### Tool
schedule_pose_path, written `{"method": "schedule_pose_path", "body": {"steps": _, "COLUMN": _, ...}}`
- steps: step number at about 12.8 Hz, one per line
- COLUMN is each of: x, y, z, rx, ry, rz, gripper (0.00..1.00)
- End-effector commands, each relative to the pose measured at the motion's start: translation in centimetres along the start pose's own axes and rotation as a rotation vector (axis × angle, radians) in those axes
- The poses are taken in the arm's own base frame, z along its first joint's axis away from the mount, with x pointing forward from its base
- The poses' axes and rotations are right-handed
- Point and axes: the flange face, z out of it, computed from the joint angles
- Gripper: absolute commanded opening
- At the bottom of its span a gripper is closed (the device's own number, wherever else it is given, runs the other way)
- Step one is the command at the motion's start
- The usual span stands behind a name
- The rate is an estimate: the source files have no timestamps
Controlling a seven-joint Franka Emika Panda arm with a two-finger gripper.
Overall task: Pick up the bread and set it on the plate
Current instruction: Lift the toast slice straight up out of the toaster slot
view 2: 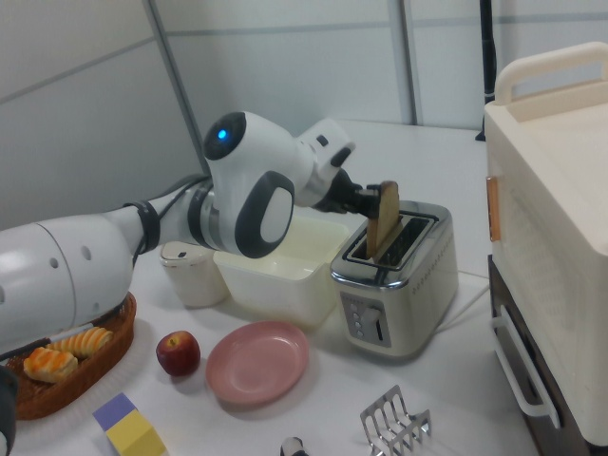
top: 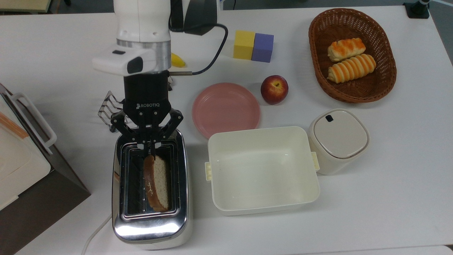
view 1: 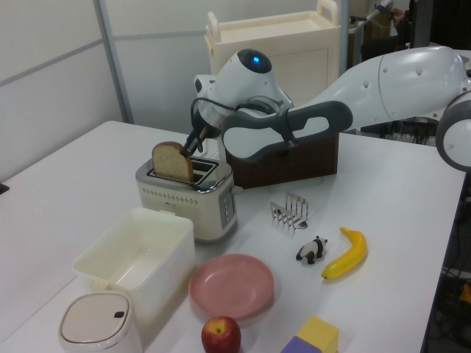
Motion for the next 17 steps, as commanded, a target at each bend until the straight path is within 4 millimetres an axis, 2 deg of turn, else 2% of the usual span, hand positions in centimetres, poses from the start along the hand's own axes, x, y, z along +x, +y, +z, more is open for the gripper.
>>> {"method": "schedule_pose_path", "body": {"steps": 1, "x": 1.7, "y": -1.2, "z": -3.7, "rx": -0.001, "ry": 0.051, "rz": -0.027, "gripper": 0.0}}
{"method": "schedule_pose_path", "body": {"steps": 4, "x": 2.6, "y": -1.9, "z": -5.7, "rx": -0.002, "ry": 0.073, "rz": -0.036, "gripper": 0.0}}
{"method": "schedule_pose_path", "body": {"steps": 9, "x": 4.8, "y": -1.6, "z": -11.5, "rx": -0.026, "ry": 0.137, "rz": -0.023, "gripper": 0.0}}
{"method": "schedule_pose_path", "body": {"steps": 14, "x": 5.4, "y": -1.4, "z": -16.6, "rx": -0.017, "ry": 0.057, "rz": -0.008, "gripper": 0.0}}
{"method": "schedule_pose_path", "body": {"steps": 17, "x": 4.6, "y": -1.8, "z": -21.6, "rx": 0.063, "ry": -0.086, "rz": -0.031, "gripper": 0.0}}
